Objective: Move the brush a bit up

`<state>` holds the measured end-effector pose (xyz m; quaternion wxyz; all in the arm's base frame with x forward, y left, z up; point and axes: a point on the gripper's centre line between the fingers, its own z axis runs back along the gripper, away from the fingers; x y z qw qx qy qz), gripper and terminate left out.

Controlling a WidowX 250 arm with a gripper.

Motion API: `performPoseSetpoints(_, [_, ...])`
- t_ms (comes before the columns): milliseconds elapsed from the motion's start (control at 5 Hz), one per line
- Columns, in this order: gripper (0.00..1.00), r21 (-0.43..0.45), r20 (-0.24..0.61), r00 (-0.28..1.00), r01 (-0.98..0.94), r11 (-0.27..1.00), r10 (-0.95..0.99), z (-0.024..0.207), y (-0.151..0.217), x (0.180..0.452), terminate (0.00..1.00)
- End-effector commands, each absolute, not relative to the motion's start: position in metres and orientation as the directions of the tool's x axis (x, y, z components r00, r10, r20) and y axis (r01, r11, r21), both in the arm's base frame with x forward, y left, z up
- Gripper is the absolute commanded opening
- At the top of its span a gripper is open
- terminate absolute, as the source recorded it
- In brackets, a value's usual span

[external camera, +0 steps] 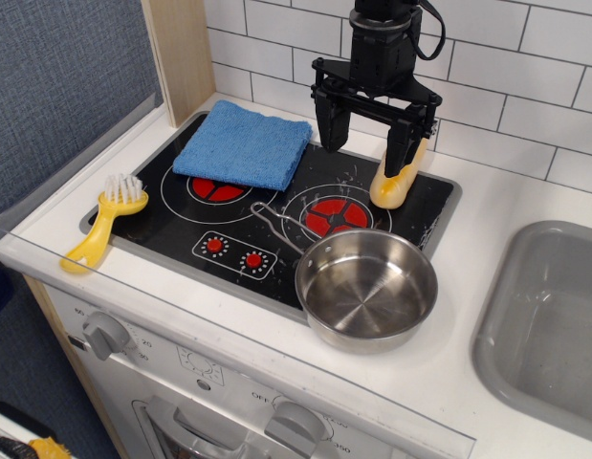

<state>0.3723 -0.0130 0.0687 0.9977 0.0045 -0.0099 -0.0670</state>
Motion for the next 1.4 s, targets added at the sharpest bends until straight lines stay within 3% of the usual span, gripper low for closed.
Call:
performPoseSetpoints(0, [1.0, 0.01, 0.019, 0.991, 0.134, 0.991, -0.134, 0.069, -0.013, 0.372, 0.0])
performPoseSetpoints(200, [1.0, 0.032, 0.074, 0.993, 0.094, 0.995, -0.096, 0.073, 0.023, 0.349, 0.0])
performPoseSetpoints(800, [1.0, 0.138, 0.058, 0.997, 0.034, 0.99, -0.042, 0.048, 0.151, 0.242, 0.0])
performPoseSetpoints(1000, [1.0, 0.117, 0.104, 0.995, -0.004, 0.993, -0.008, 0.051, 0.18, 0.213, 0.0])
performPoseSetpoints(1200, [1.0, 0.109, 0.087, 0.995, -0.053, 0.993, 0.044, 0.043, 0.185, 0.209, 0.0])
